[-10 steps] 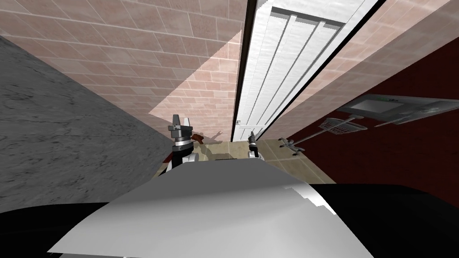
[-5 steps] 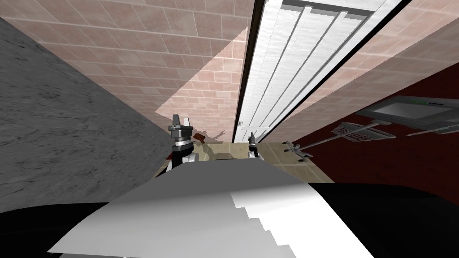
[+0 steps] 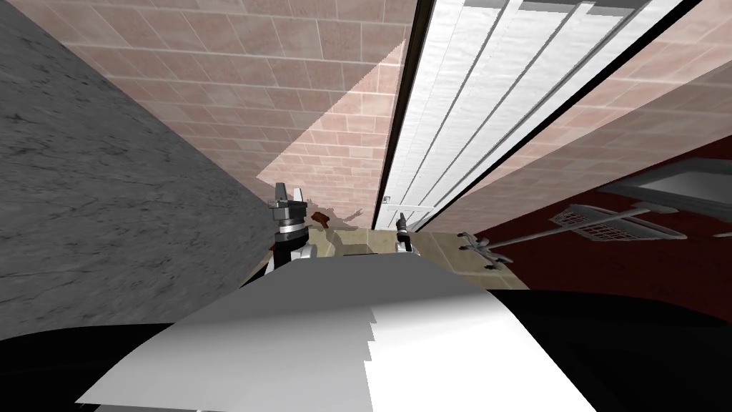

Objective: Pull the door open

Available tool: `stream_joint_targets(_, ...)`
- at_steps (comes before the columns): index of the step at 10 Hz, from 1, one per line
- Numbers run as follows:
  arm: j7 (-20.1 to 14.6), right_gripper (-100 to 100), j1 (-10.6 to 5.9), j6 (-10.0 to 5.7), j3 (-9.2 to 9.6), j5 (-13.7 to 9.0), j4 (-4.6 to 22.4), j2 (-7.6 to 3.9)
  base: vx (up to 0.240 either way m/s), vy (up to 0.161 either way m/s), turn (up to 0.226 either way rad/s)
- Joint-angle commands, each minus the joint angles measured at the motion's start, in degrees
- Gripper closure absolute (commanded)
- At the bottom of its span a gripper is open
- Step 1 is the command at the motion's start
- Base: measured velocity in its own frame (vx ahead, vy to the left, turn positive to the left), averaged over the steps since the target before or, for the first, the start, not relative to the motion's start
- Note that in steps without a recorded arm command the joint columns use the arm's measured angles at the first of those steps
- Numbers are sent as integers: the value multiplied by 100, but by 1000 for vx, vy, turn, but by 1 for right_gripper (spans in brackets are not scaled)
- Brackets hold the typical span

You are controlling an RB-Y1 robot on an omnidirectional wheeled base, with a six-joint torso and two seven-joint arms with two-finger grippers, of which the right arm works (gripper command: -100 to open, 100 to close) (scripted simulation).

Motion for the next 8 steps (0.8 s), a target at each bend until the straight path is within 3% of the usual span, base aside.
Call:
stream_joint_targets(1,-19,-100,-78,-43,-18,-34,251,-14,46,-32,105)
stream_joint_targets(4,-75,-100,-300,-178,-63,-116,769,-66,70,-47,161)
stream_joint_targets(8,-120,-100,-477,-286,-99,-181,1295,-106,41,-34,111)
